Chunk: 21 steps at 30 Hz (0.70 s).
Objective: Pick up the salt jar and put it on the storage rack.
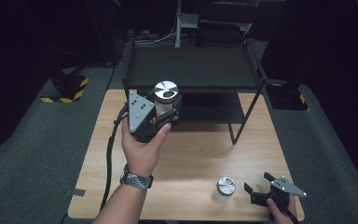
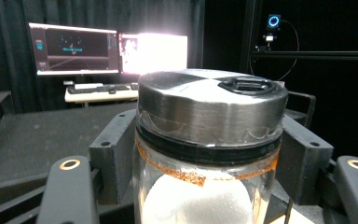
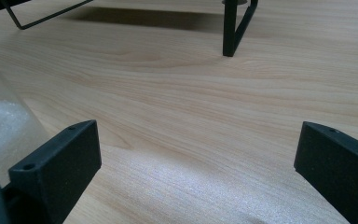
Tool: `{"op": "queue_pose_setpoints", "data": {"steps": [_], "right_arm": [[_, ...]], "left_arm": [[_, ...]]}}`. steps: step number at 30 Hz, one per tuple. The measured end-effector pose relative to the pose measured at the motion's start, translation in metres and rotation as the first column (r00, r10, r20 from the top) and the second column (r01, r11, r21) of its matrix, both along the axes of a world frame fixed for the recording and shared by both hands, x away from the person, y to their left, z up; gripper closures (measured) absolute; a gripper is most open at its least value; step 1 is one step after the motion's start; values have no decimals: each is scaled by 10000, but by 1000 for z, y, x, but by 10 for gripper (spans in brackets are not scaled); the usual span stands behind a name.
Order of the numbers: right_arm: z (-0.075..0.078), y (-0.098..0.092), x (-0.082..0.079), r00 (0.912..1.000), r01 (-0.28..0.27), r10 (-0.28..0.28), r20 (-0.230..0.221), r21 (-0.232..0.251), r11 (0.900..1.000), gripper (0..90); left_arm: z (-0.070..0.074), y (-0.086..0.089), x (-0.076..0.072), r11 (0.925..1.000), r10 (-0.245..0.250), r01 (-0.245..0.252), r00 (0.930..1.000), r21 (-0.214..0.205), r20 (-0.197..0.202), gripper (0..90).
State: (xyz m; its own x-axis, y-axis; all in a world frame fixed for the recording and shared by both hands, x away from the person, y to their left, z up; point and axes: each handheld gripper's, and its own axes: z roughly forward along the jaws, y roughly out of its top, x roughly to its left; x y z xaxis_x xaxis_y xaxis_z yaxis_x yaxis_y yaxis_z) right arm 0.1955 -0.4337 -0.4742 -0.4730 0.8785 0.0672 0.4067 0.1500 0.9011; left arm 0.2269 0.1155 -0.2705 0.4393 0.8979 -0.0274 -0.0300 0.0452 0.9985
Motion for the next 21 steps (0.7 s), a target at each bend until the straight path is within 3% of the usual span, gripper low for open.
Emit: {"op": "queue_pose_setpoints", "data": {"steps": [11,17,21], "right_arm": [[0,-1,0,10000,-2,2,13,37,10000,1],[0,-1,-1,10000,17,-17,19,31,10000,1],[-1,-1,-2,10000,27,-27,68,10,10000,1]], "left_arm": [[21,-11,15,9998,192,-191,9993,-13,311,316],[22,-15,28,9988,284,-267,9988,-403,407,316],[26,-15,38,9985,408,-402,9991,-373,152,316]]}}
